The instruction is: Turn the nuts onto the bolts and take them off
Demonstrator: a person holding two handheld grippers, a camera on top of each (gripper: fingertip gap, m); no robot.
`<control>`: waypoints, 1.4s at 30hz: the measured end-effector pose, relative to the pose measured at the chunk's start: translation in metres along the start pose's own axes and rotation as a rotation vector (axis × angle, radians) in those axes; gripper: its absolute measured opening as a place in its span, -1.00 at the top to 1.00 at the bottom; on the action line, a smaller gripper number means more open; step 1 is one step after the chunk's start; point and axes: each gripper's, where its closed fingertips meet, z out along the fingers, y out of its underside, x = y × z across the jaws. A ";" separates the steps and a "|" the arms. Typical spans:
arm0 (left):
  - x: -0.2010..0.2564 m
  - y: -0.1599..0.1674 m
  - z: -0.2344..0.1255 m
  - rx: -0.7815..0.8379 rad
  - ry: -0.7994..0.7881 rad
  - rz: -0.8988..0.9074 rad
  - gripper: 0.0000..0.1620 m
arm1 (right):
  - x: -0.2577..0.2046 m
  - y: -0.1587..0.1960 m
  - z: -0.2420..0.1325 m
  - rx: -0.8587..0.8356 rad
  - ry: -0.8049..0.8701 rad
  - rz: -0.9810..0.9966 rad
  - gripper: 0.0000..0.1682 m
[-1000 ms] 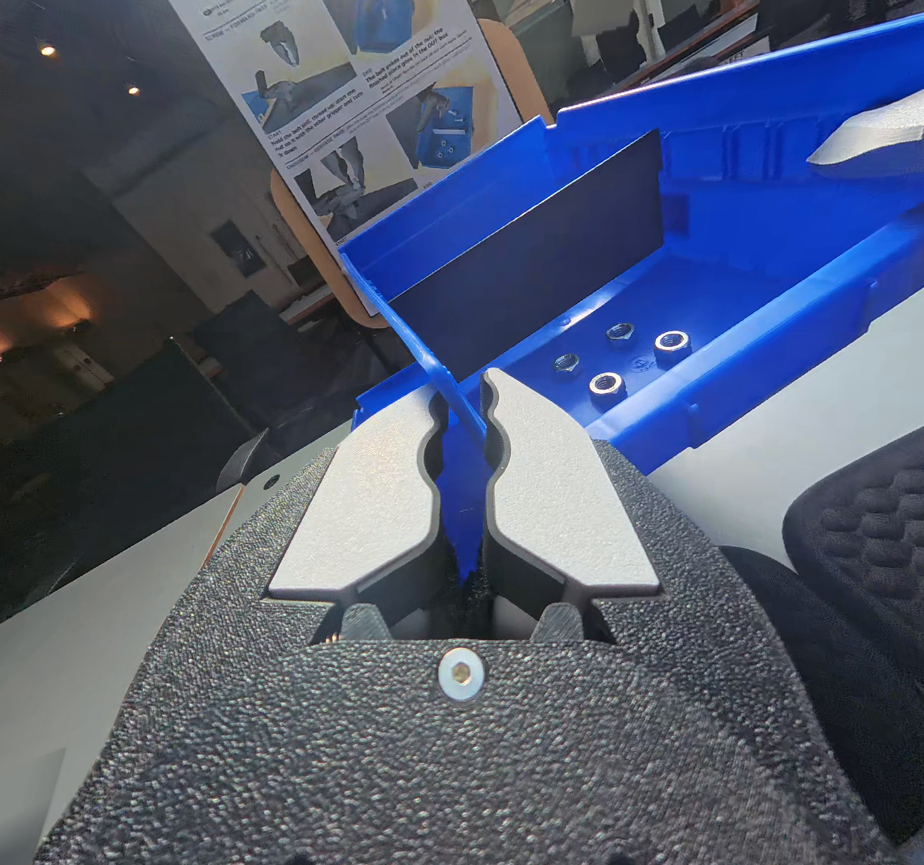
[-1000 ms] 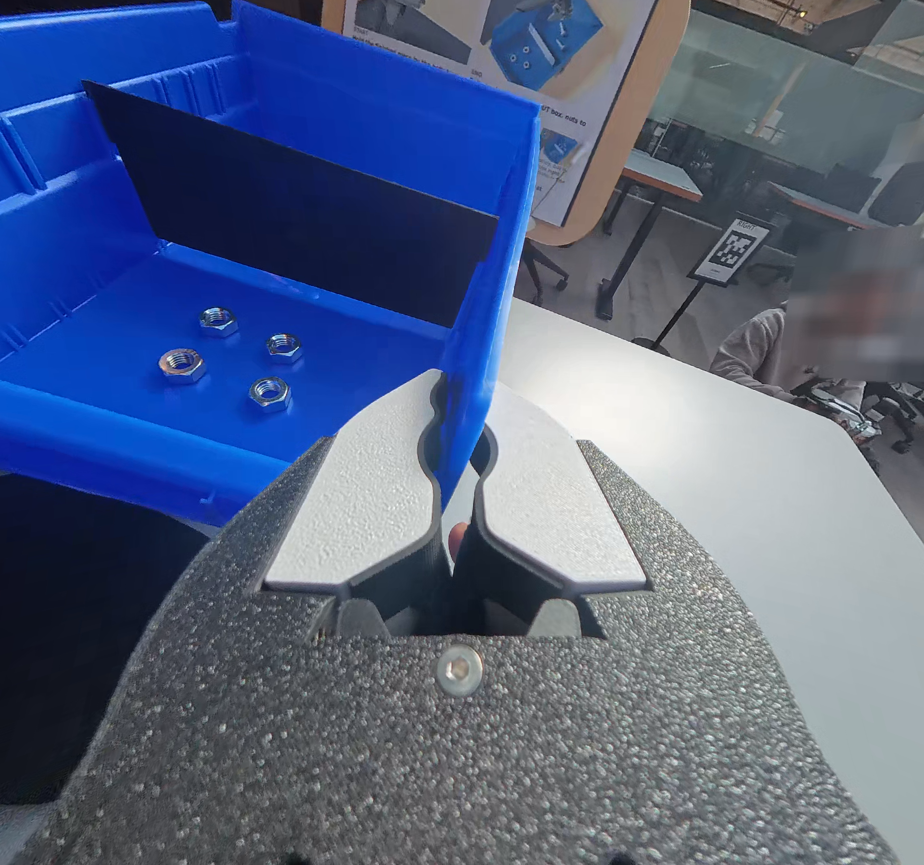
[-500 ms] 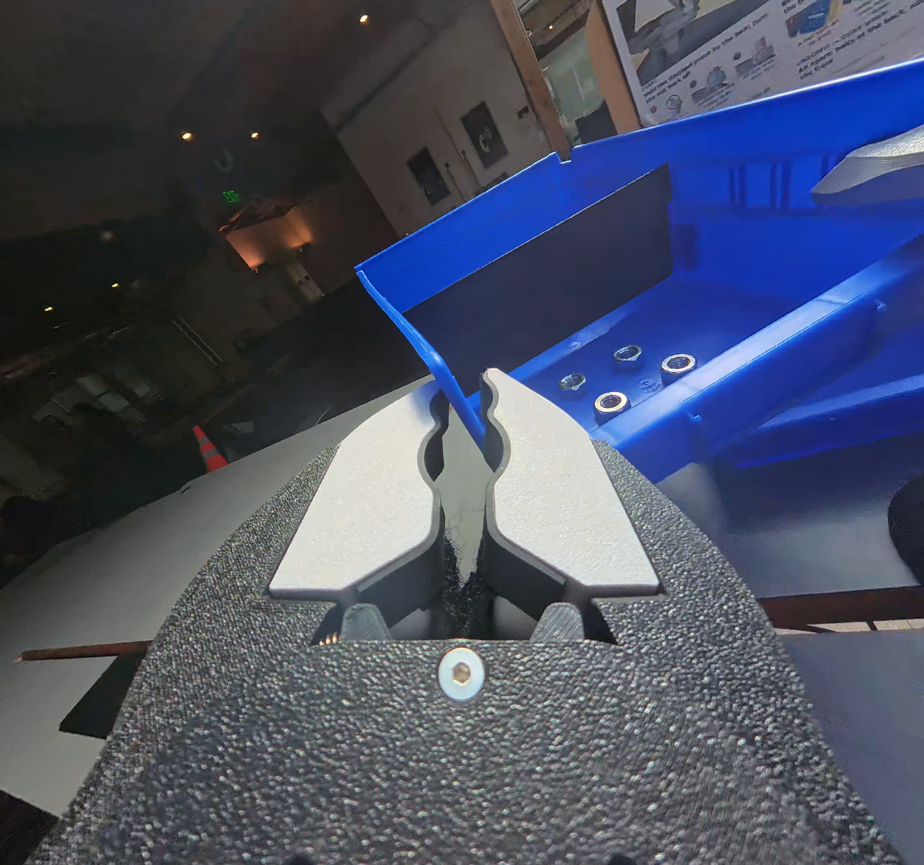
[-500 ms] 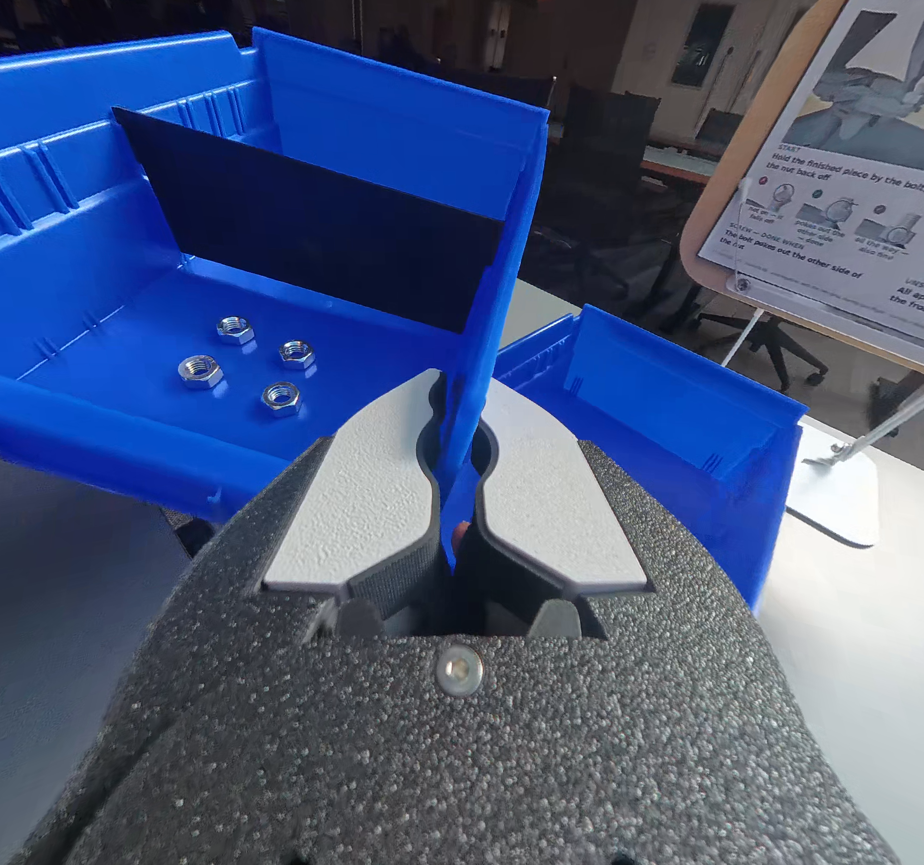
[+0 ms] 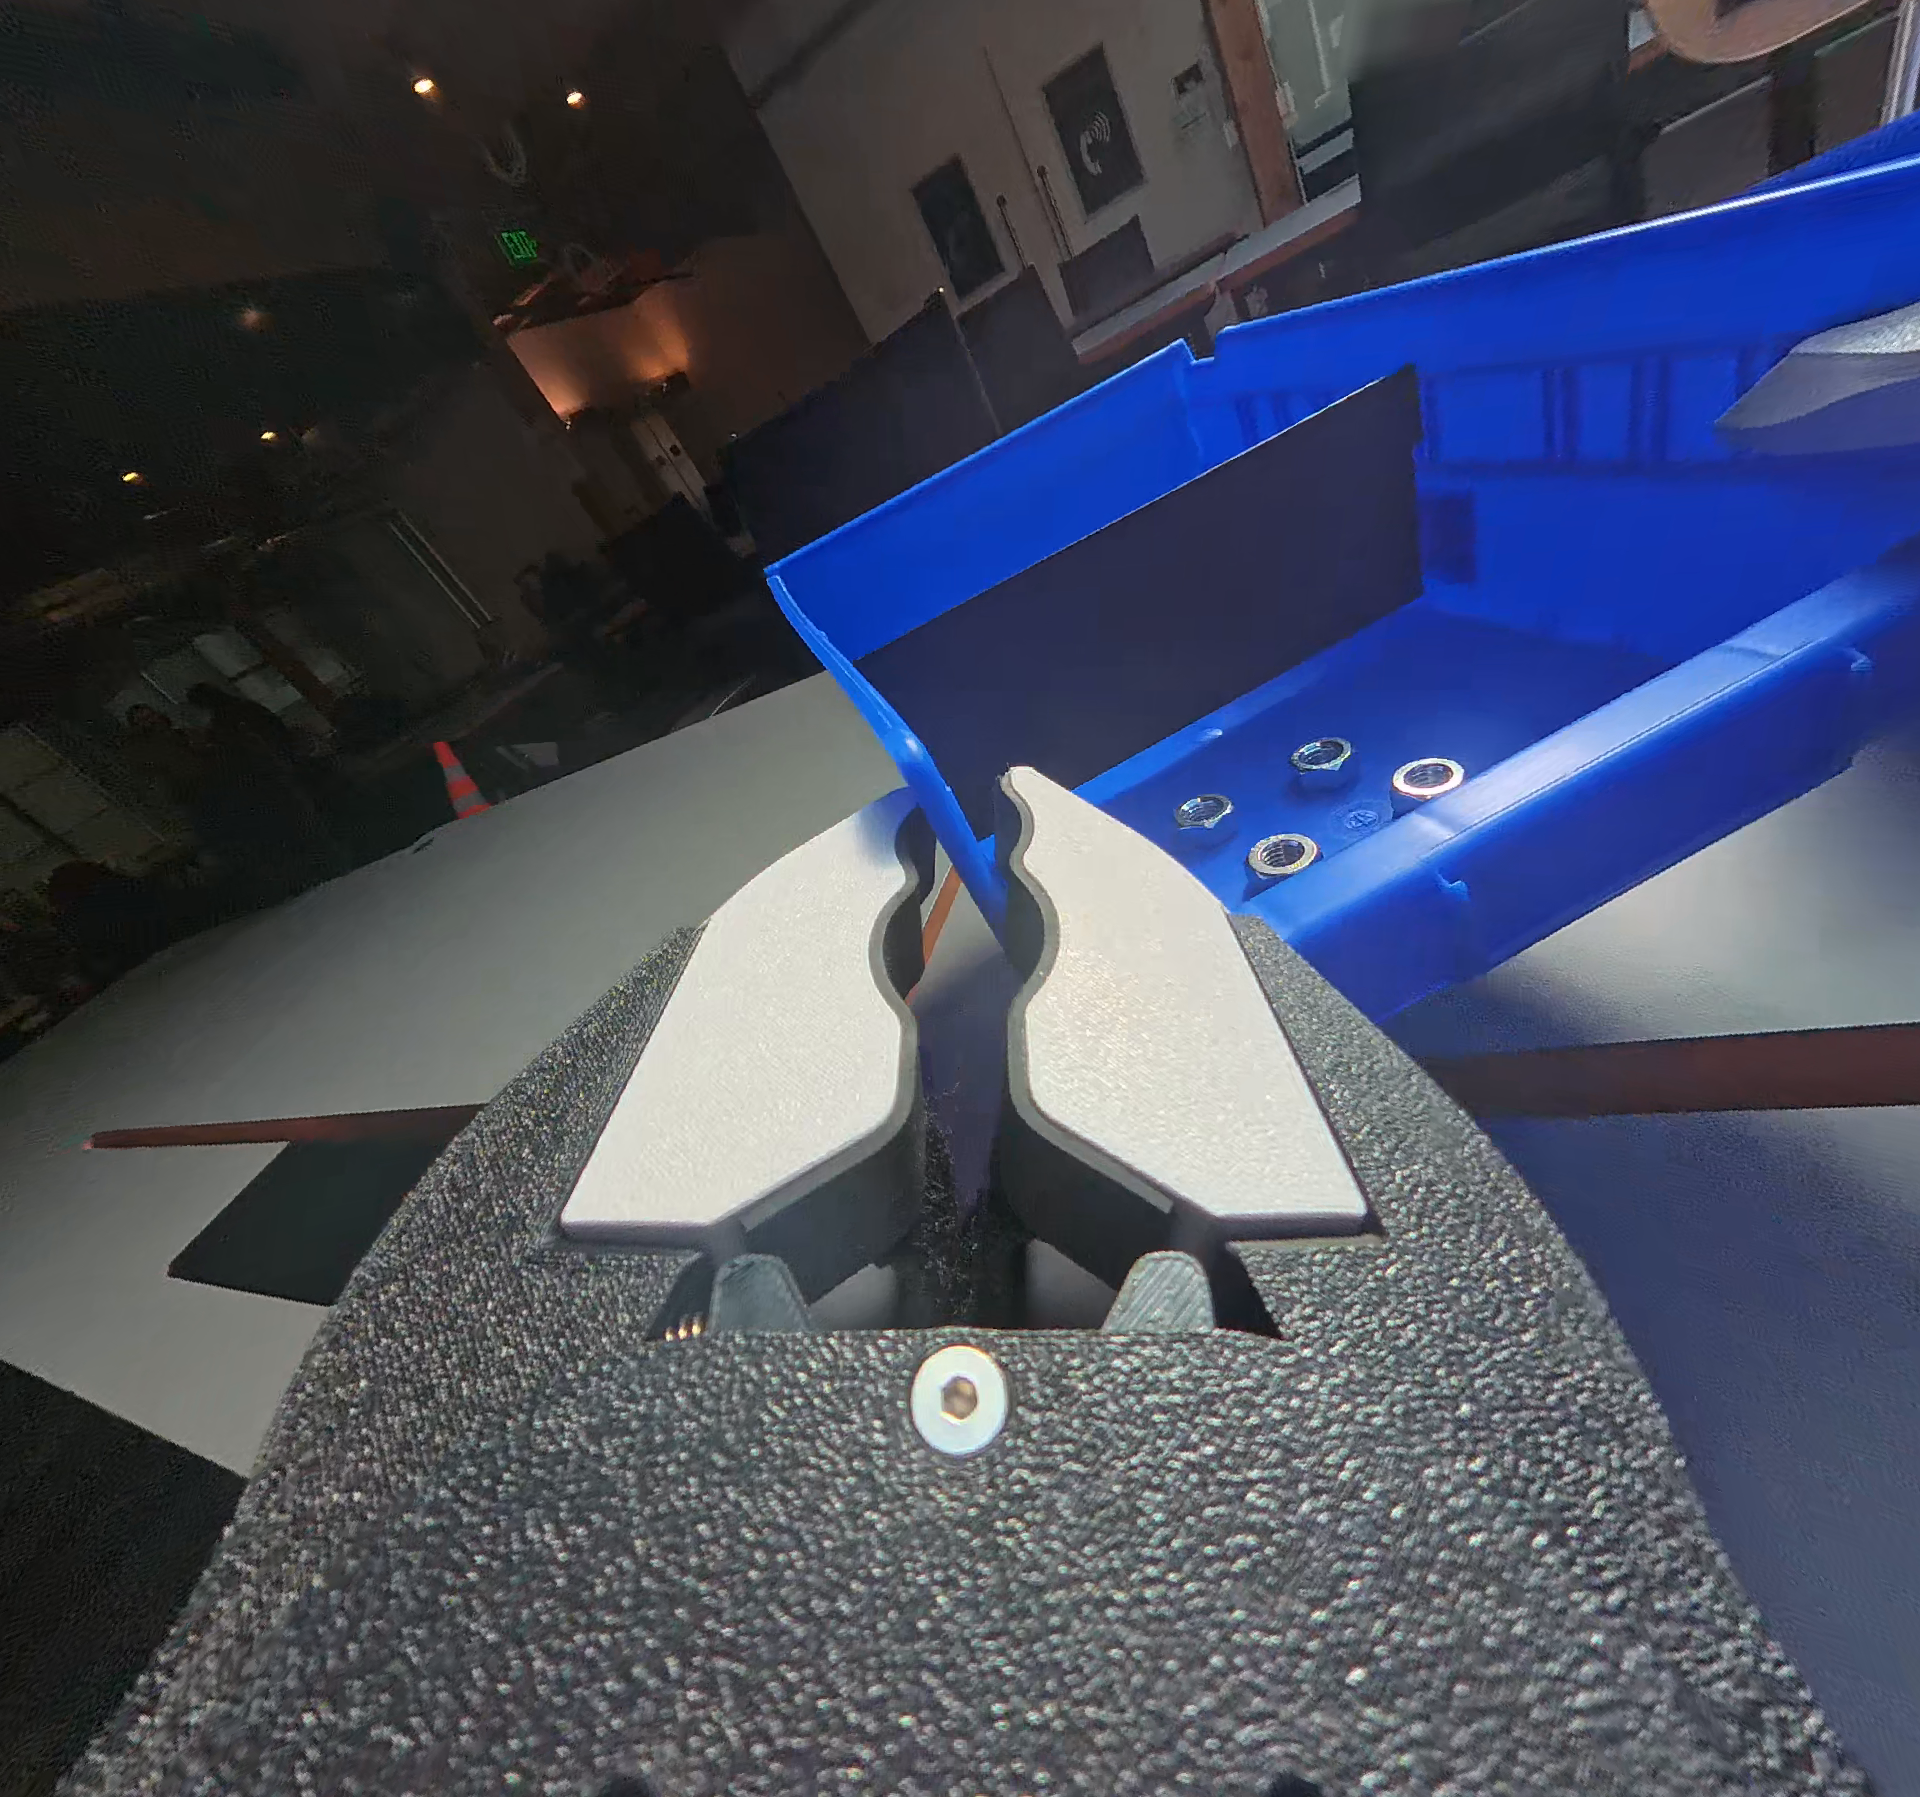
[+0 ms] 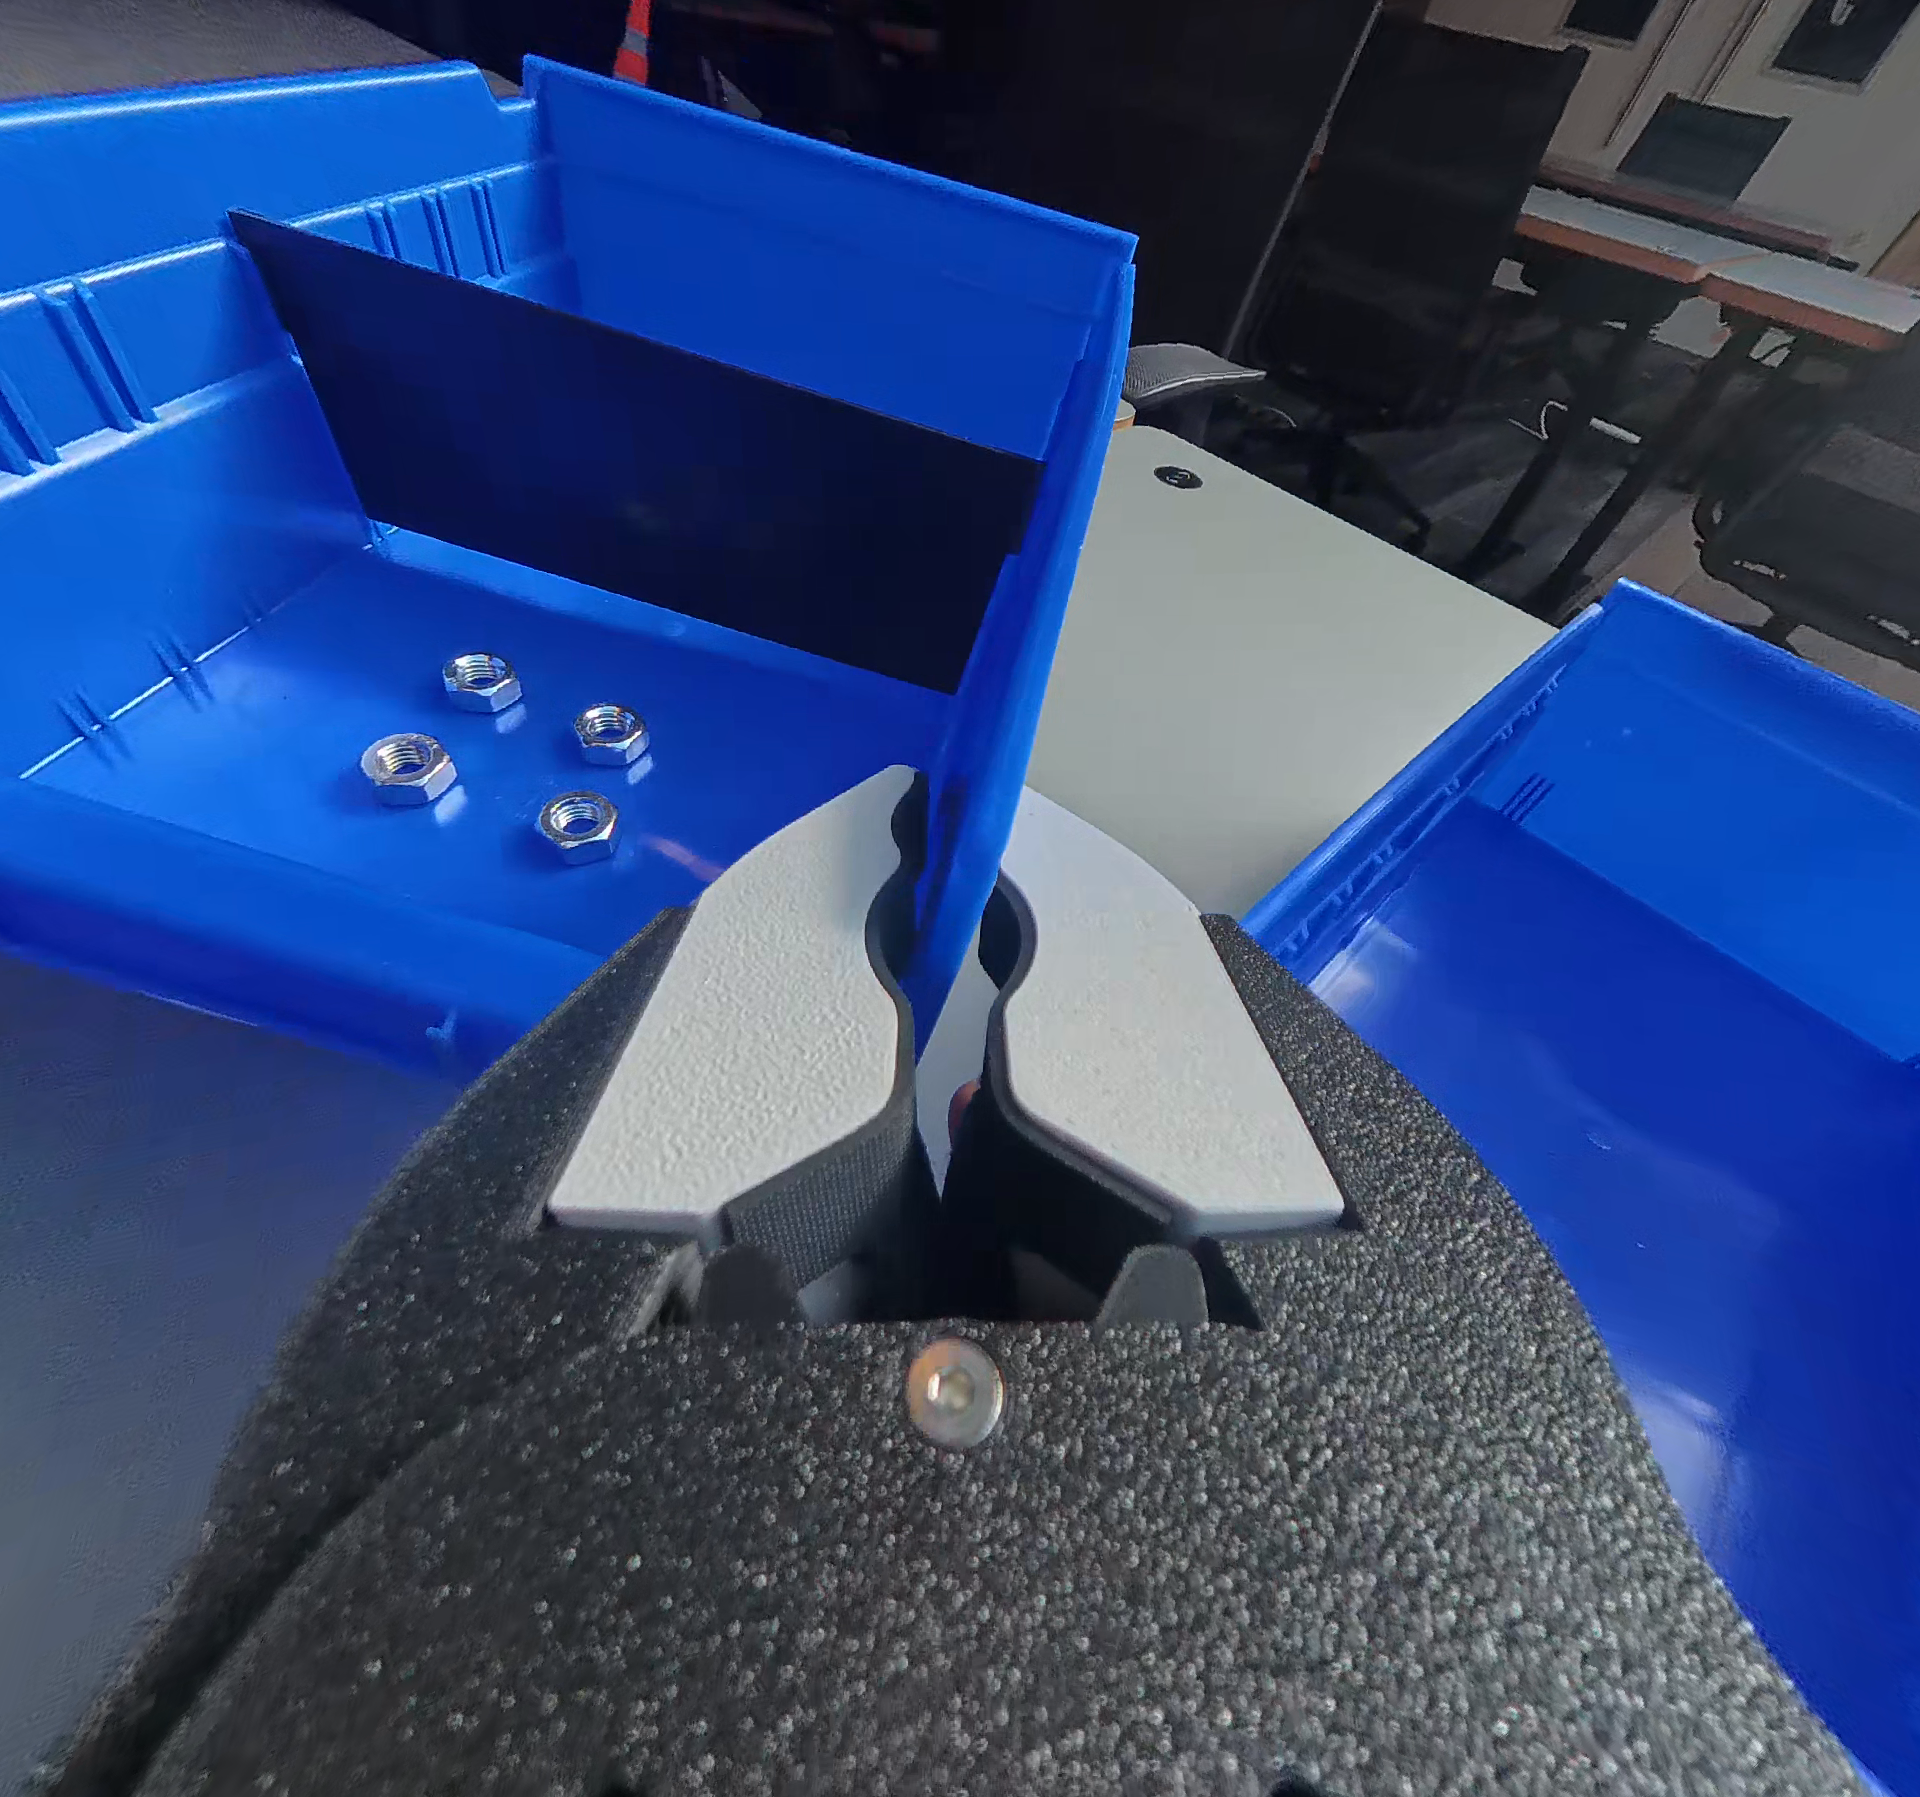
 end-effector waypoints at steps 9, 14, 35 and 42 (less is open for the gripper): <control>0.022 0.042 0.024 -0.029 0.082 -0.096 0.87 | 0.008 0.029 0.013 -0.072 0.072 -0.042 0.92; 0.033 0.053 0.029 -0.046 0.102 -0.100 0.87 | 0.012 0.039 0.015 -0.088 0.098 -0.058 0.93; 0.047 -0.021 0.005 0.054 0.161 -0.232 -0.12 | 0.031 0.001 -0.071 0.230 0.124 -0.126 0.04; 0.155 -0.095 0.016 0.117 0.417 -0.109 0.09 | 0.128 0.026 -0.138 0.197 0.316 -0.038 0.08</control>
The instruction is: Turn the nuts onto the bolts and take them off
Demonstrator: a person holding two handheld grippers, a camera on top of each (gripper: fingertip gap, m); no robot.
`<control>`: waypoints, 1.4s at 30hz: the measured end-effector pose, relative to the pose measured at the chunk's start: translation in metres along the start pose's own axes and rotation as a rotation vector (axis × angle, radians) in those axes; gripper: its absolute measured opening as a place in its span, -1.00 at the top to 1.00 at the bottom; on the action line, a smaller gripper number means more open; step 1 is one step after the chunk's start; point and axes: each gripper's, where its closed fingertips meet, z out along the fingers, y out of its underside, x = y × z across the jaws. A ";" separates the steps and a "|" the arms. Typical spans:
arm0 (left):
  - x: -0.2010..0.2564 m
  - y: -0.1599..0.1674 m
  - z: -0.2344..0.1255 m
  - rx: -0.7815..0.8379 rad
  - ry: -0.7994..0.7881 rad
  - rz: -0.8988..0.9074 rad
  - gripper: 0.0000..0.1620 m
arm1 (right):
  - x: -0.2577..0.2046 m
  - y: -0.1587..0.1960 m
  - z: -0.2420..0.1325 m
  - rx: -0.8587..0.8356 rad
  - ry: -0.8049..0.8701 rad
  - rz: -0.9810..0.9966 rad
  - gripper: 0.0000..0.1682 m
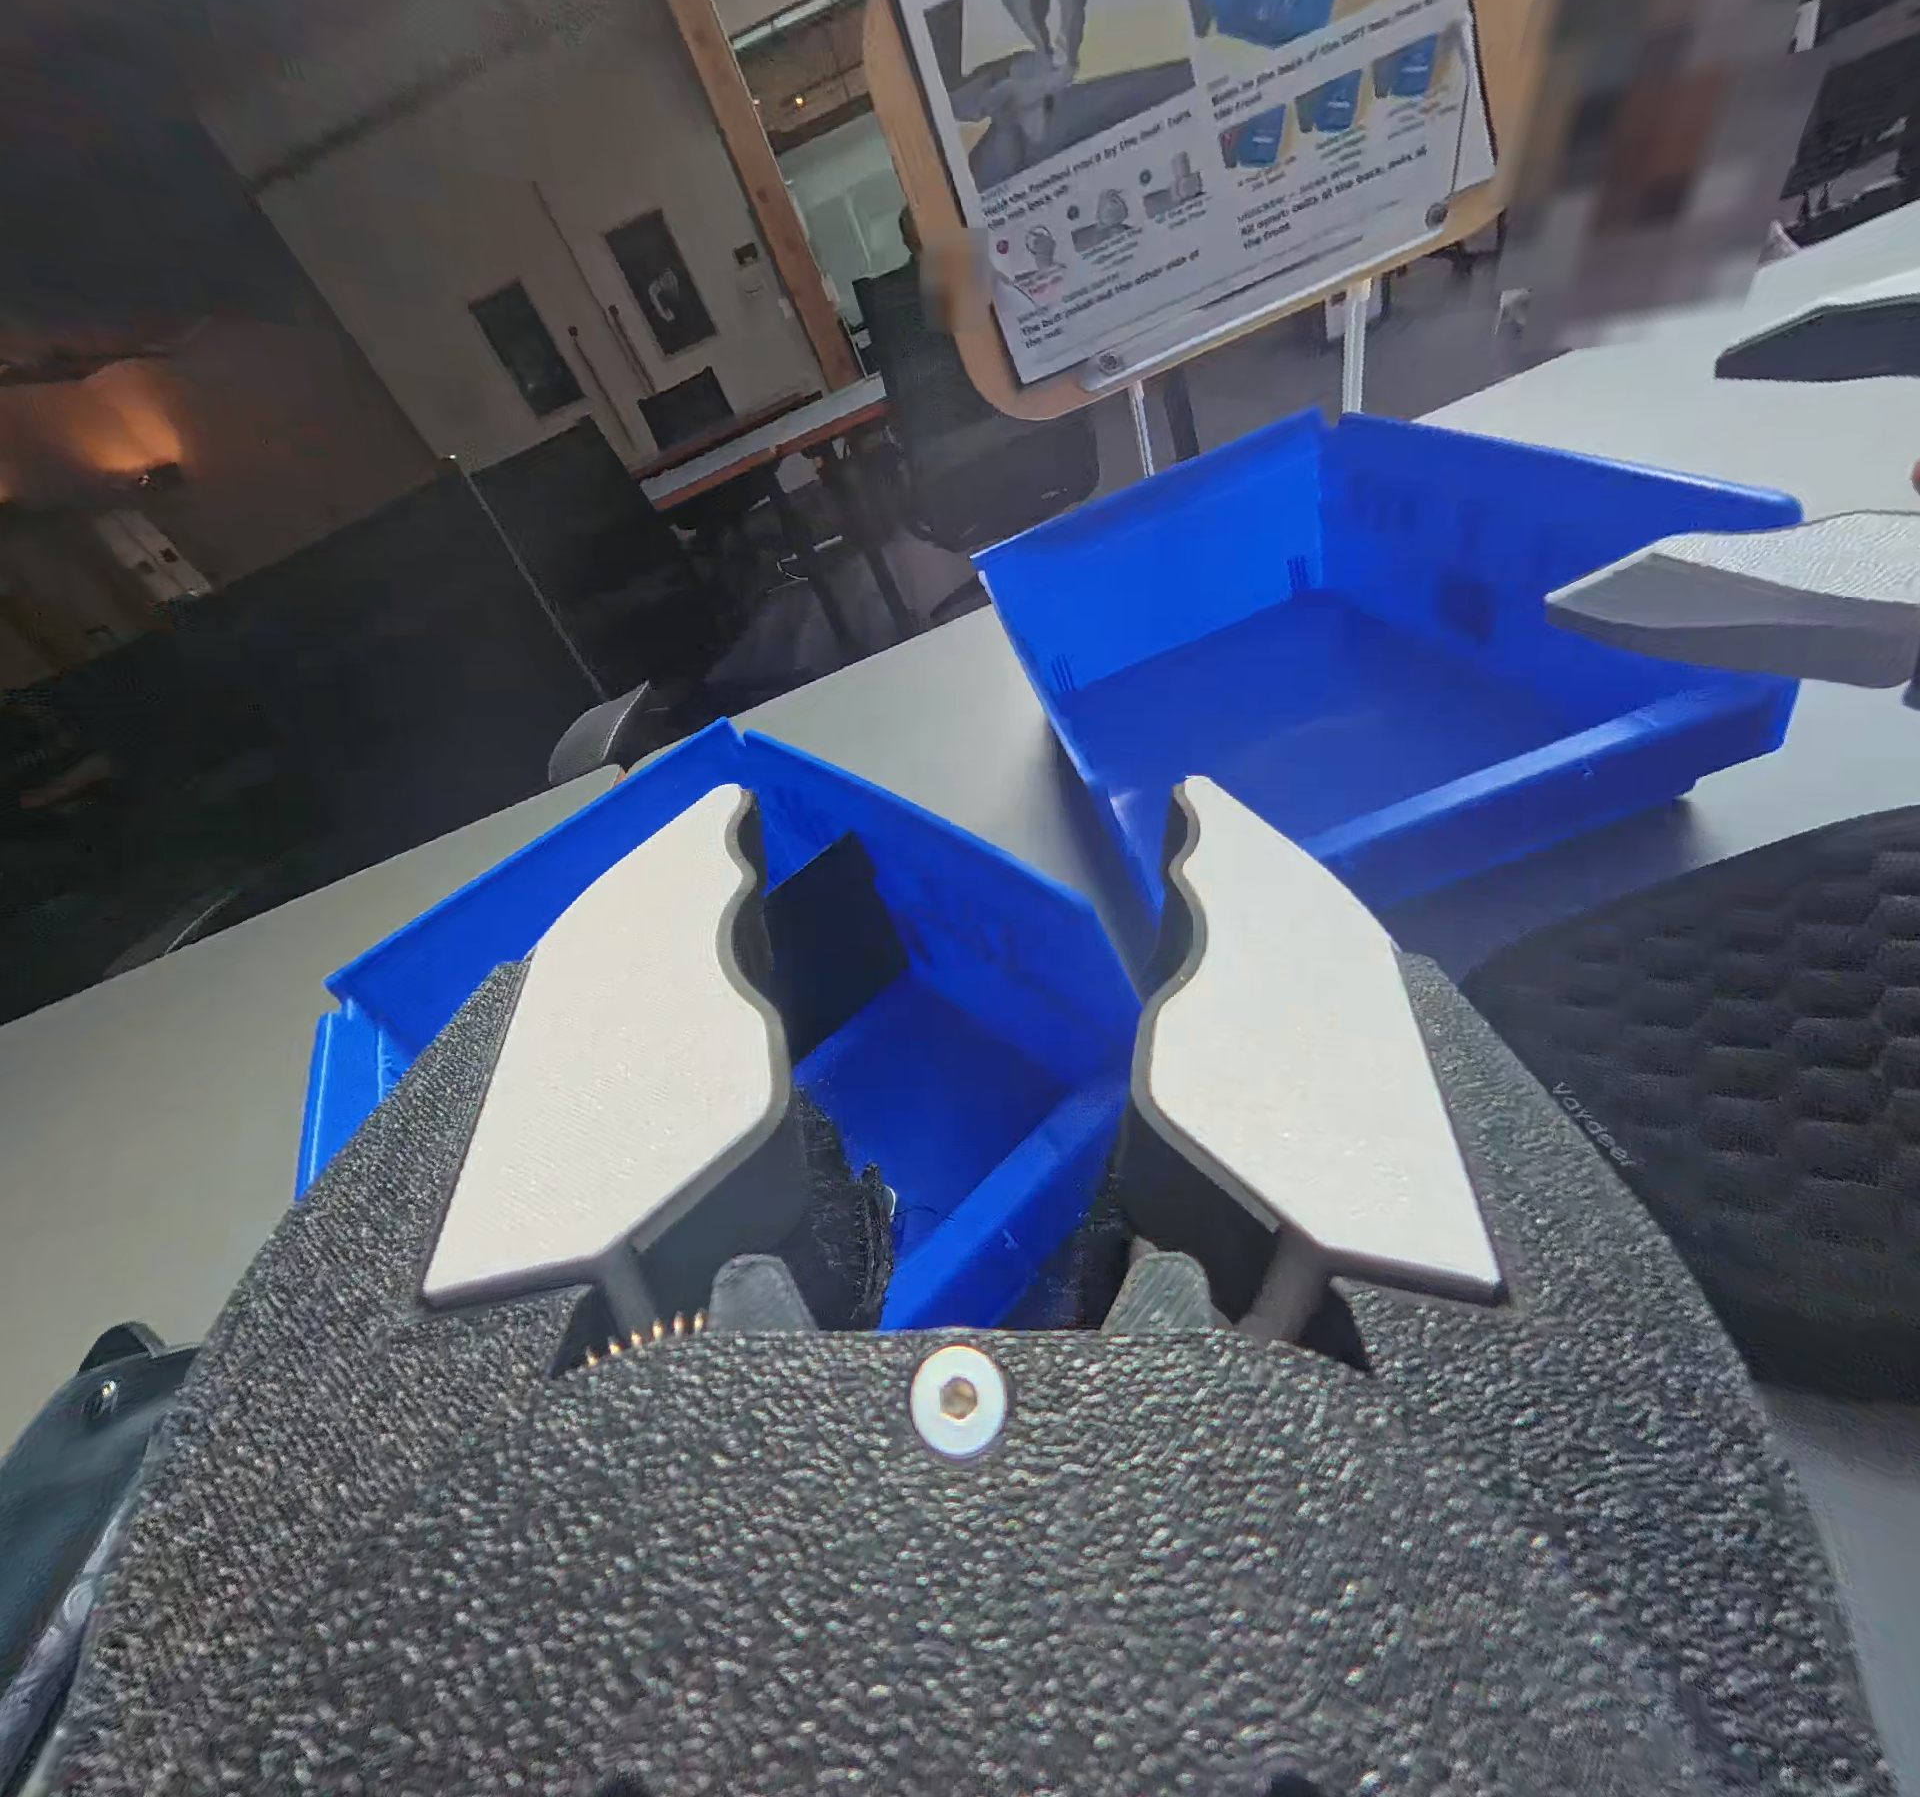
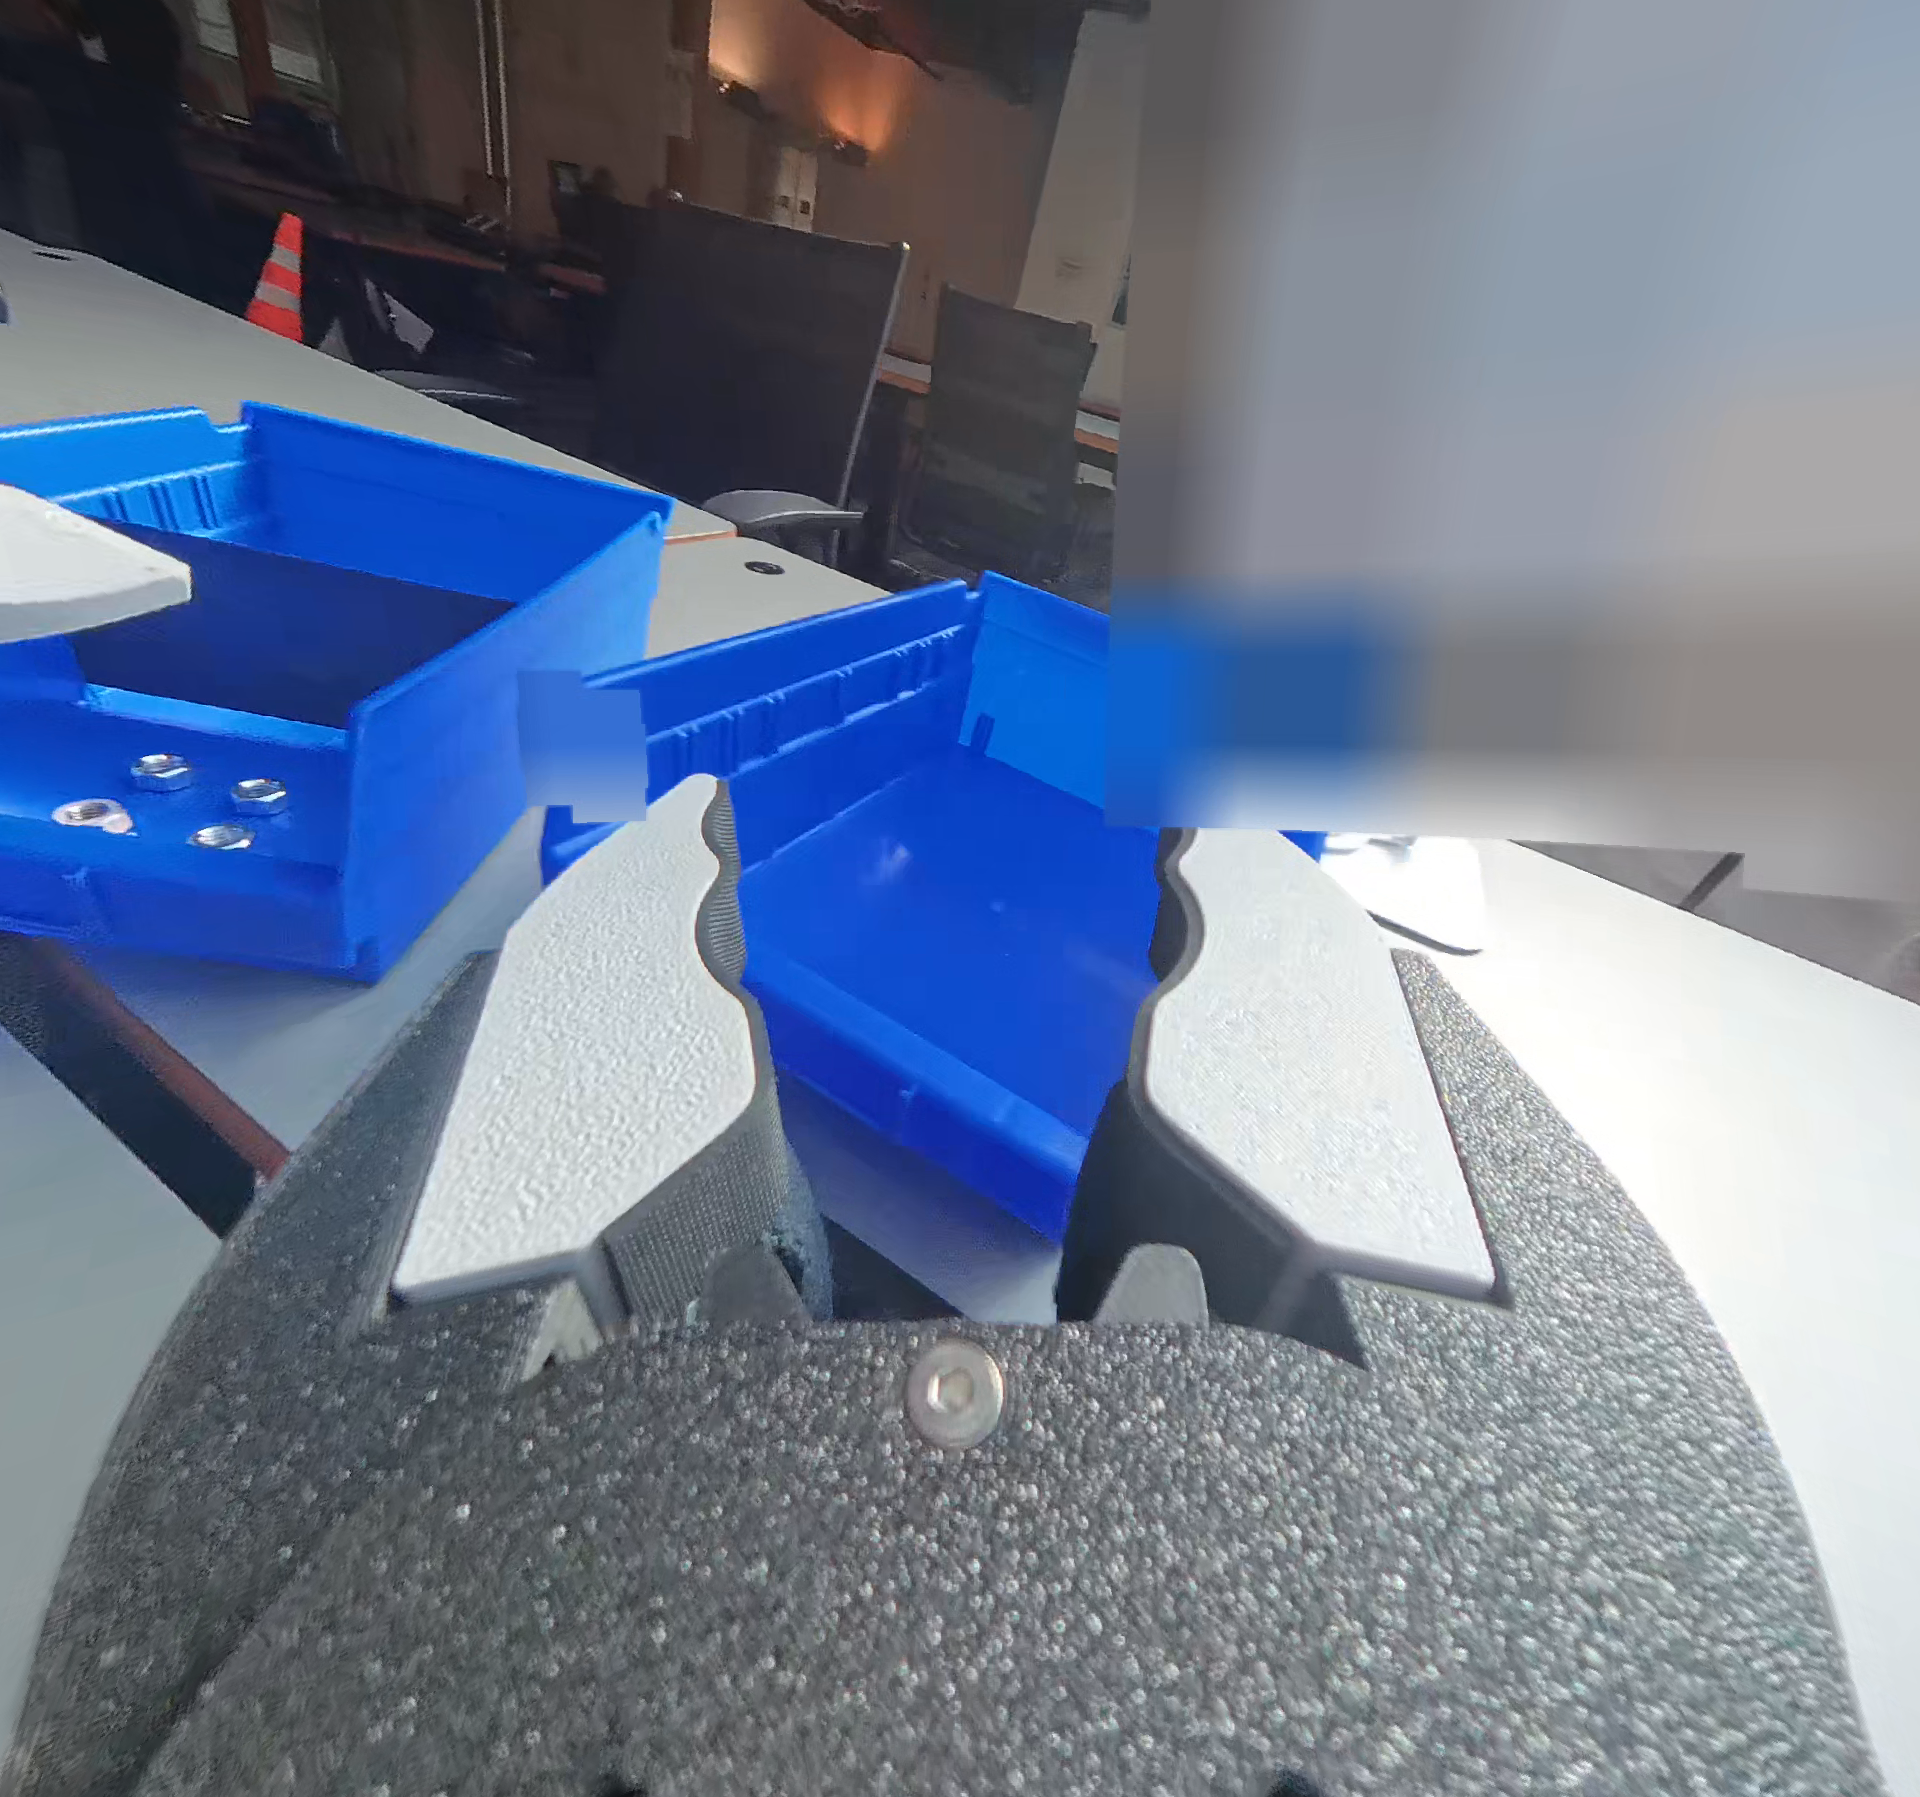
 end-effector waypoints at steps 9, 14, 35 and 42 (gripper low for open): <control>0.042 0.028 0.082 -0.268 0.110 0.165 0.45 | 0.075 0.062 -0.009 -0.236 0.062 0.031 0.18; 0.040 0.041 0.101 -0.377 0.165 0.167 0.54 | 0.077 0.080 0.005 -0.357 -0.005 0.046 0.18; 0.064 0.023 0.119 -0.425 0.191 0.414 0.85 | 0.106 0.092 0.020 -0.506 0.111 -0.281 0.91; 0.094 -0.027 0.118 -0.232 0.176 0.403 0.87 | 0.151 0.058 -0.014 -0.360 0.256 -0.360 0.92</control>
